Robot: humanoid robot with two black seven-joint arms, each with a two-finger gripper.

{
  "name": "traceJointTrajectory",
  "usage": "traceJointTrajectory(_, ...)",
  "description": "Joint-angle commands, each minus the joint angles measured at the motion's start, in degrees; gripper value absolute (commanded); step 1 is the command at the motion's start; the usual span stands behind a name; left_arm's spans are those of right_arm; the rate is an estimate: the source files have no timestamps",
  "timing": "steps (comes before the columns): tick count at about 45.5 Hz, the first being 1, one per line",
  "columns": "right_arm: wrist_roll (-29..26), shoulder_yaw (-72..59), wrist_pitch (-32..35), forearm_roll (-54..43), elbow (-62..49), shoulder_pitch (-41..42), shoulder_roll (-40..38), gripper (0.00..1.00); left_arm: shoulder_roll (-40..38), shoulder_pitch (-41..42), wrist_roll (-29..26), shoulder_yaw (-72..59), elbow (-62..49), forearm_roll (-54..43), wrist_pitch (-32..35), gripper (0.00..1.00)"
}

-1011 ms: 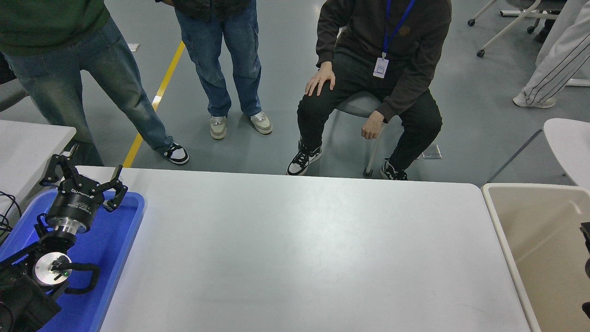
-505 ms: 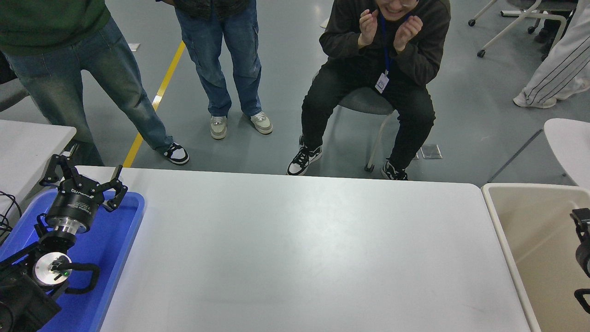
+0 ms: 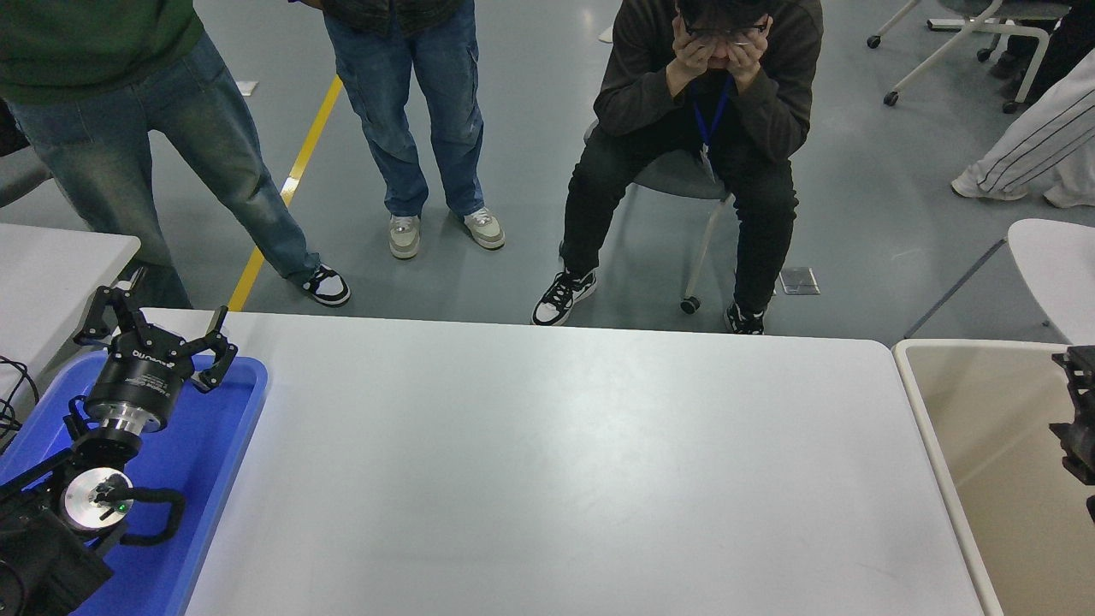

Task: Clean the table surface

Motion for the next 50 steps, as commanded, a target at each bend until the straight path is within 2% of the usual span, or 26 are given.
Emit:
traceJointTrajectory(1,0.25,8.09,4.55,1.00,6.73,1.85,-0.89,0.99,0.00,0.00,0.00,0.00,0.00,0.00,0.00,1.00)
traceJointTrajectory(9,0.60,8.88,2.88,0.91,20.53,2.64,-3.61,0.99,0.00,0.00,0.00,0.00,0.00,0.00,0.00,1.00)
traceJointTrajectory(16,2.70,12.57,1.03,0.64,27.66,3.17,-4.05,0.99,0.00,0.00,0.00,0.00,0.00,0.00,0.00,1.00)
traceJointTrajectory(21,6.92,15.73,0.24,0.38,30.91,2.99,-3.70,0.99,0.00,0.00,0.00,0.00,0.00,0.00,0.00,1.00)
traceJointTrajectory(27,11.14,18.37,-3.89,0.29,32.14,3.26,-2.83,0.99,0.00,0.00,0.00,0.00,0.00,0.00,0.00,1.00)
traceJointTrajectory(31,13.33,18.55,-3.72,0.21,32.58,3.35,-1.69,0.99,0.00,0.00,0.00,0.00,0.00,0.00,0.00,1.00)
traceJointTrajectory(35,21.93,17.24,-3.10,-0.32,33.90,2.99,-0.80,0.99,0.00,0.00,0.00,0.00,0.00,0.00,0.00,1.00)
traceJointTrajectory(37,24.50,16.44,-3.01,-0.41,34.08,3.43,-0.63,0.99,0.00,0.00,0.00,0.00,0.00,0.00,0.00,1.00)
traceJointTrajectory(50,23.63,14.07,-6.61,-0.06,39.70,3.26,3.33,0.99,0.00,0.00,0.00,0.00,0.00,0.00,0.00,1.00)
